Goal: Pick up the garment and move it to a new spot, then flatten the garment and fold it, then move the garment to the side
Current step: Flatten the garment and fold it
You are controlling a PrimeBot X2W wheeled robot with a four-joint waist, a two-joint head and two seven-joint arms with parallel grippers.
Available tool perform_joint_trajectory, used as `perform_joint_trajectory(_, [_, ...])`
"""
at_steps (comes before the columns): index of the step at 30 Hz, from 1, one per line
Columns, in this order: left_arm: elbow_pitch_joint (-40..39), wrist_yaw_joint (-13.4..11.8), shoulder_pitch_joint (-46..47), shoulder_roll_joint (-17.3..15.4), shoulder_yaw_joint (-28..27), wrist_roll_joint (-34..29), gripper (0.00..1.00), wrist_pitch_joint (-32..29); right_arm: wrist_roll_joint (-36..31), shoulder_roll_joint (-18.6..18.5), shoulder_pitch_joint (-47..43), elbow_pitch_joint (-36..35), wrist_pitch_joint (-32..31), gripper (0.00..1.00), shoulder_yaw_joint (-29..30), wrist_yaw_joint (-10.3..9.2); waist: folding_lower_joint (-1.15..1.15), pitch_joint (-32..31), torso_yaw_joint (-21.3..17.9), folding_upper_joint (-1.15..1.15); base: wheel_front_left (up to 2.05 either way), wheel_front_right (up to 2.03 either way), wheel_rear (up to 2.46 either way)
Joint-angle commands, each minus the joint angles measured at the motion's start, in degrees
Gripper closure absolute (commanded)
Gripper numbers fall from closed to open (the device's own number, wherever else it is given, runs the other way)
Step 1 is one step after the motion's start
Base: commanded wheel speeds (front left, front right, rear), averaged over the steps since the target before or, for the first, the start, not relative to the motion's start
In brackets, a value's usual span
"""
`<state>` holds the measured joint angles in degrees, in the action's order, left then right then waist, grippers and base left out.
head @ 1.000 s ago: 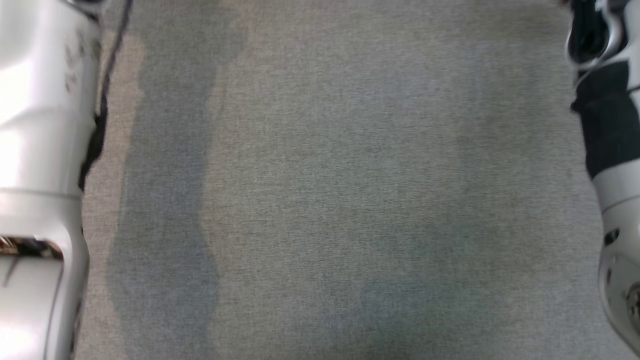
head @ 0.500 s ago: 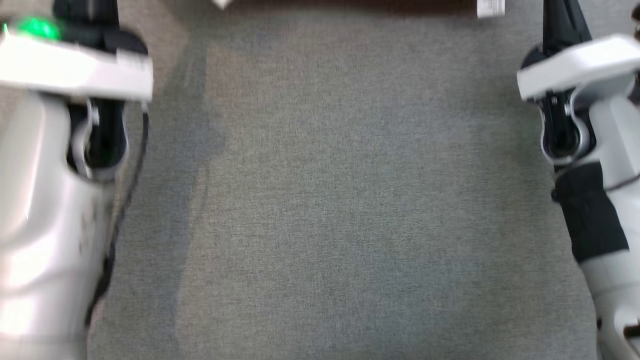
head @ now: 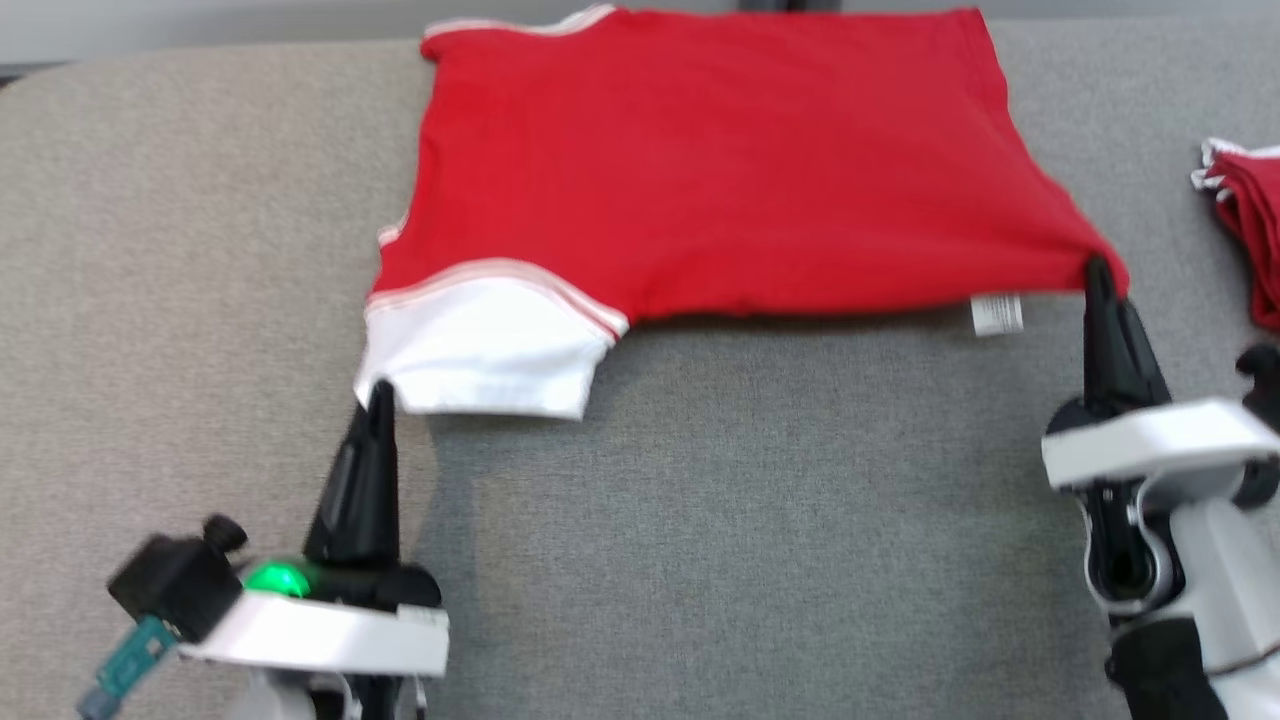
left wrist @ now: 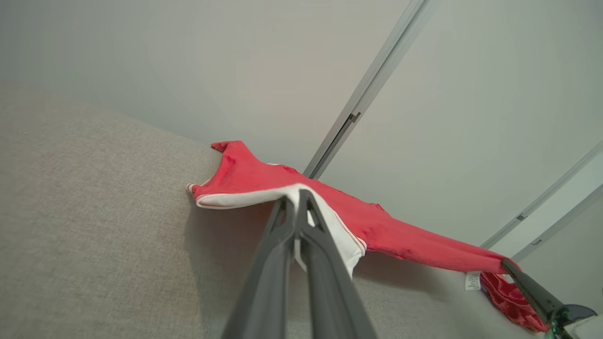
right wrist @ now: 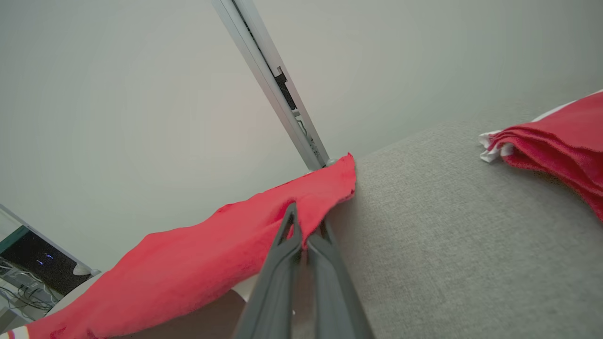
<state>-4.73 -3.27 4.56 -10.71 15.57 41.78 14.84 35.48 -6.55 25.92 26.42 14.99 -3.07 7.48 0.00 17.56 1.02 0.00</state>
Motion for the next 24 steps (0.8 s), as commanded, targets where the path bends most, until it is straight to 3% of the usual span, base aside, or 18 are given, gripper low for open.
perform_joint_trajectory(1, [-0.4, -0.6, -2.1, 0.0, 0.3, -0.7, 1.0, 0.3, 0.1, 0.1, -2.8, -1.3, 0.2, 1.0, 0.9, 0.03, 0.0, -3.5, 1.4, 0.0, 0.0, 0.0, 0.0])
perform_joint_trajectory(8, [-0.8, -1.5, -9.9, 0.7, 2.0, -1.8, 1.0, 0.3, -1.9, 1.2, -13.7, -5.5, 0.3, 1.0, 4.0, 0.03, 0.0, -8.6, 2.0, 0.0, 0.0, 0.0, 0.0])
perform_joint_trajectory(24, [-4.6, -4.4, -24.2, -2.9, 4.0, -2.6, 1.0, -1.7, -0.9, 3.0, -32.8, -12.4, -0.9, 1.0, 4.5, 0.03, 0.0, -16.7, 0.8, 0.0, 0.0, 0.0, 0.0])
